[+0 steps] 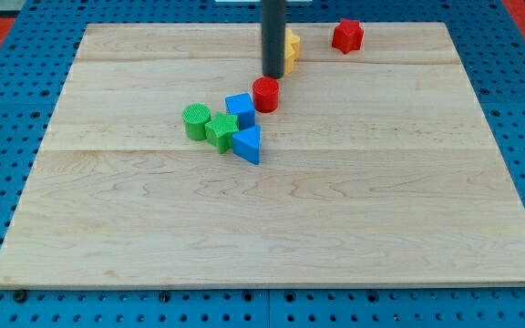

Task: Slide the yellow blocks to the left side of the red star

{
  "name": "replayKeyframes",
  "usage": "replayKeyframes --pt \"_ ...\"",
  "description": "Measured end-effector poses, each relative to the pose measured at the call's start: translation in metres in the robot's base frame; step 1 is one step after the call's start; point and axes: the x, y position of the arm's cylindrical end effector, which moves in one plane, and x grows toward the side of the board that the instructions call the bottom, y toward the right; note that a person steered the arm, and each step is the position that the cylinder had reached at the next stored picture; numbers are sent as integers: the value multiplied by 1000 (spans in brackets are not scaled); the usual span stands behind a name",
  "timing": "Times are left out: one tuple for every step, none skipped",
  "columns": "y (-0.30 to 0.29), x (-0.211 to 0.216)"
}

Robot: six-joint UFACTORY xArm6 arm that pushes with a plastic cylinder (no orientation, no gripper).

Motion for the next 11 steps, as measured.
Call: replayKeyframes --pt "16 -16" --pt "-29 -18" --pt "-12 -48" --pt "54 -12" --pt "3 -2" --pt "-93 -30" --pt "-35 -66" --pt "4 -81" --pt "-12 -82" --pt "-4 -99" --pt "28 -86"
